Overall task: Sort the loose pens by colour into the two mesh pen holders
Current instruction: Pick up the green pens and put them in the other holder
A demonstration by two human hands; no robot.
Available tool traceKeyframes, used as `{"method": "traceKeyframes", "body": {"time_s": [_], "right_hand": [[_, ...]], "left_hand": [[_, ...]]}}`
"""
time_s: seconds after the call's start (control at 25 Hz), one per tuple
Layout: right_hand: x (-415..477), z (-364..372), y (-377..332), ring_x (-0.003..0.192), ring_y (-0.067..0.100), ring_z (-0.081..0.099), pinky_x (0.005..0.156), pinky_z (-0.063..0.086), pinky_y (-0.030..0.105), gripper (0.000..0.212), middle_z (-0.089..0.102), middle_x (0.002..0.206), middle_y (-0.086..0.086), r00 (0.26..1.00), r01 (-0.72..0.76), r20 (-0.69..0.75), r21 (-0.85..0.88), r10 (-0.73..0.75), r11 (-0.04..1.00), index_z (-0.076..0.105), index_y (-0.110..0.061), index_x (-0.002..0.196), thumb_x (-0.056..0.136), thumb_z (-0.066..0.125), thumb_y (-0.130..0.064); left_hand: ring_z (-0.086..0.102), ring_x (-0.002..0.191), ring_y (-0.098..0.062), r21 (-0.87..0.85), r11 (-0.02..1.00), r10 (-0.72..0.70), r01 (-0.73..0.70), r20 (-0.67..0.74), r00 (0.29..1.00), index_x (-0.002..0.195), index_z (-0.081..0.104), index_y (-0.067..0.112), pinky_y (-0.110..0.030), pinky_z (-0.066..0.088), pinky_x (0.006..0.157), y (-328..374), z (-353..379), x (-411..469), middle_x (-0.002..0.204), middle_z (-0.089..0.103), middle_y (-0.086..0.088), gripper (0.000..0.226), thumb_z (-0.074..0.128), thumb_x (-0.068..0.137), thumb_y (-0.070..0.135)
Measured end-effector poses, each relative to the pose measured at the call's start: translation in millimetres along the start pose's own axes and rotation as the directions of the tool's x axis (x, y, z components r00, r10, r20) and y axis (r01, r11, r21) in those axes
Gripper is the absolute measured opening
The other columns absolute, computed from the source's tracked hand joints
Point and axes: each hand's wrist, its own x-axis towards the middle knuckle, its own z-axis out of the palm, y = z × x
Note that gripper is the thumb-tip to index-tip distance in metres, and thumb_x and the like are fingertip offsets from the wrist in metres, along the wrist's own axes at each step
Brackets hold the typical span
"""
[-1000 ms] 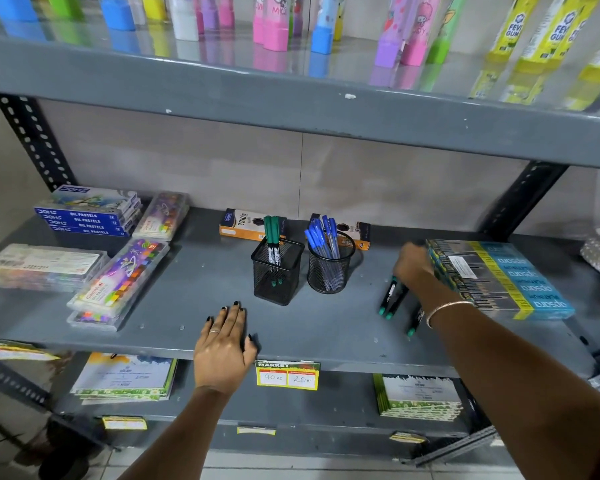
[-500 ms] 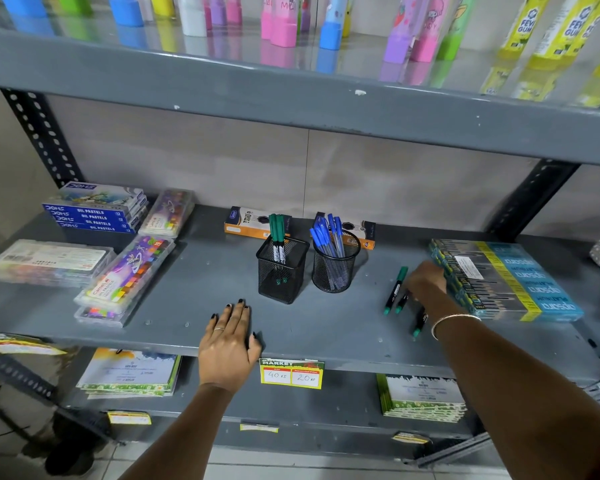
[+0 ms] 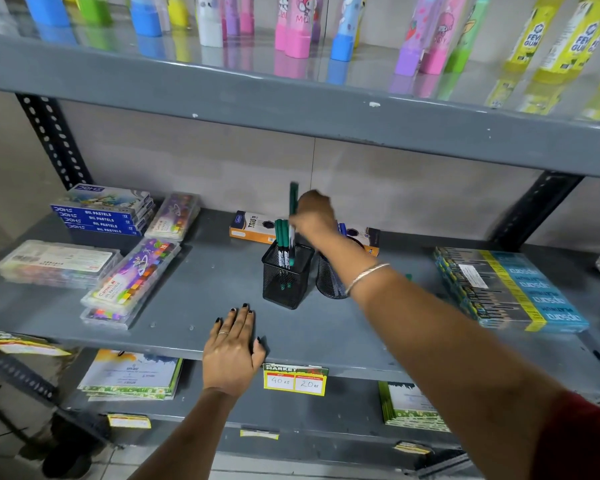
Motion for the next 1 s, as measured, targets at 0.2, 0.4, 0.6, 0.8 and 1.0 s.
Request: {"method": "traceKeyframes", "body": {"time_s": [0.2, 0.4, 0.6, 0.8, 1.0], "right_hand": [[-15, 42, 6, 0.116, 0.036, 0.058, 0.09, 0.05, 0.038, 0.032, 0.059, 0.125, 0.023, 0.997, 0.058, 0.067, -0.208, -0.045, 0.976, 0.054, 0.005, 0.12, 0.09, 0.043, 0.008], [-20, 48, 10, 0.115, 0.036, 0.059, 0.089, 0.05, 0.039, 0.032, 0.06, 0.124, 0.022, 0.997, 0.05, 0.064, -0.274, -0.034, 0.961, 0.055, 0.004, 0.121, 0.09, 0.047, 0.009], [5, 19, 21, 0.085, 0.025, 0.071, 0.071, 0.056, 0.033, 0.018, 0.07, 0.092, 0.016, 0.998, -0.06, 0.012, 0.011, 0.06, 0.998, 0.061, 0.005, 0.104, 0.091, 0.055, -0.004], [20, -59, 98, 0.102, 0.033, 0.07, 0.088, 0.057, 0.038, 0.023, 0.071, 0.108, 0.025, 0.95, -0.265, -0.212, -0.156, 0.23, 0.951, 0.066, 0.007, 0.103, 0.081, 0.067, -0.001], [-22, -37, 188, 0.122, 0.038, 0.056, 0.099, 0.047, 0.041, 0.032, 0.058, 0.129, 0.025, 0.929, -0.363, -0.09, -0.417, 0.359, 0.834, 0.058, 0.007, 0.121, 0.091, 0.046, 0.003]], "left_hand": [[0.063, 0.101, -0.034, -0.03, 0.999, 0.017, -0.019, -0.052, 0.999, 0.107, 0.068, -0.003, -0.039, 0.029, 0.095, 0, 2, 0, 0.113, 0.066, -0.017, 0.054, 0.036, 0.076, 0.027], [0.063, 0.102, -0.035, -0.037, 0.999, 0.027, -0.03, -0.071, 0.997, 0.107, 0.068, -0.003, -0.04, 0.03, 0.096, -2, 4, 0, 0.114, 0.066, -0.017, 0.053, 0.036, 0.077, 0.027], [0.062, 0.103, -0.034, -0.034, 0.999, 0.023, -0.025, -0.053, 0.998, 0.108, 0.068, -0.001, -0.039, 0.028, 0.096, -2, 3, 0, 0.115, 0.065, -0.016, 0.053, 0.036, 0.077, 0.028], [0.063, 0.102, -0.034, -0.03, 0.999, 0.016, -0.017, -0.041, 0.999, 0.107, 0.068, -0.002, -0.038, 0.027, 0.097, 0, 1, 0, 0.113, 0.066, -0.017, 0.054, 0.036, 0.076, 0.028], [0.063, 0.102, -0.035, -0.028, 1.0, 0.009, -0.01, -0.042, 0.999, 0.107, 0.068, -0.002, -0.036, 0.024, 0.1, 0, 1, 0, 0.113, 0.066, -0.018, 0.054, 0.035, 0.076, 0.028]]}}
